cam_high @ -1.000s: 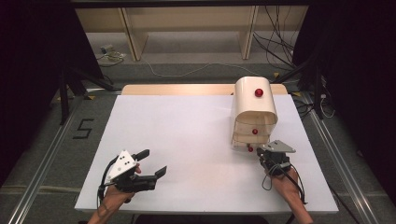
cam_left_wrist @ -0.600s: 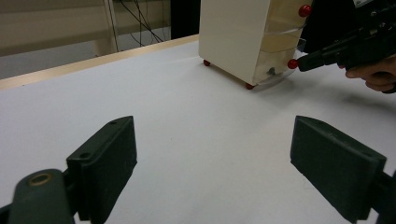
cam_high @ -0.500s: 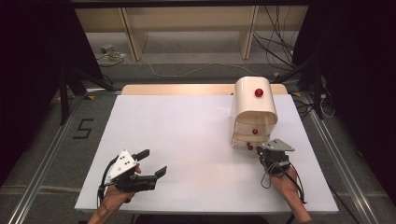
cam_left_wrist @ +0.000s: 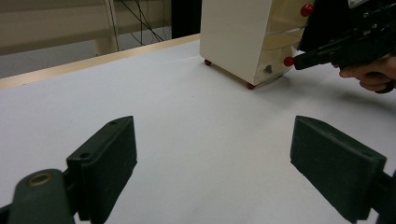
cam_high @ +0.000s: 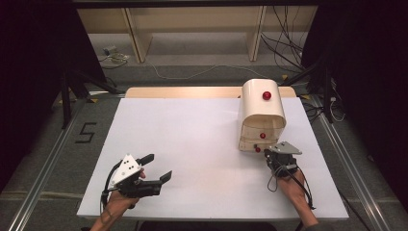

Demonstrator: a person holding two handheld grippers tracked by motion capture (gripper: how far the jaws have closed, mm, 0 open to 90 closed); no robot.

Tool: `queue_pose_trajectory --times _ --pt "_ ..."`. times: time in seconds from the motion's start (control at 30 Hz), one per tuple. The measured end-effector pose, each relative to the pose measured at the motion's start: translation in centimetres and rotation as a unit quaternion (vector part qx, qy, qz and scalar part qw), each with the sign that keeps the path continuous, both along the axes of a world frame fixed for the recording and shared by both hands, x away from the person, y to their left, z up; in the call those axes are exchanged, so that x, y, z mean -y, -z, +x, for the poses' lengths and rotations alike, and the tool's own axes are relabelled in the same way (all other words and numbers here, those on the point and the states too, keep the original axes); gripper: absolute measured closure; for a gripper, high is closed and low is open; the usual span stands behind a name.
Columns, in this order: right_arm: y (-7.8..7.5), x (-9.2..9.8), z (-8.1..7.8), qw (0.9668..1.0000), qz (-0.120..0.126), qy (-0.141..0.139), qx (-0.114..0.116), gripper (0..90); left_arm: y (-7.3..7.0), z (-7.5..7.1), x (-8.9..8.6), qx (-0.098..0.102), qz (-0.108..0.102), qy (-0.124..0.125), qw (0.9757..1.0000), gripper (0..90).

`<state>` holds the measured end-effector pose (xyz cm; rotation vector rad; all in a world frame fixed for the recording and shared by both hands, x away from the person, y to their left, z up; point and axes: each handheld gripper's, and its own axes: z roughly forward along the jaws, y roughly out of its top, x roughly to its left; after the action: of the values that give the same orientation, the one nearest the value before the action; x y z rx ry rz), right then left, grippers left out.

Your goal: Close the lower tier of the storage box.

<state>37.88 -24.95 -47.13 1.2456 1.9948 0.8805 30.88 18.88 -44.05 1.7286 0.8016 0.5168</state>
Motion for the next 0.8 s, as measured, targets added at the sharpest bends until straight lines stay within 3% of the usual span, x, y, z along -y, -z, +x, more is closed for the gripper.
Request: queue_pose_trajectory --times 0.8 --pt "-0.21 -0.23 -0.51 0.9999 0.010 -0.013 0.005 90.0 0.05 0.10 0.11 0.000 0.002 0.001 1.0000 14.3"
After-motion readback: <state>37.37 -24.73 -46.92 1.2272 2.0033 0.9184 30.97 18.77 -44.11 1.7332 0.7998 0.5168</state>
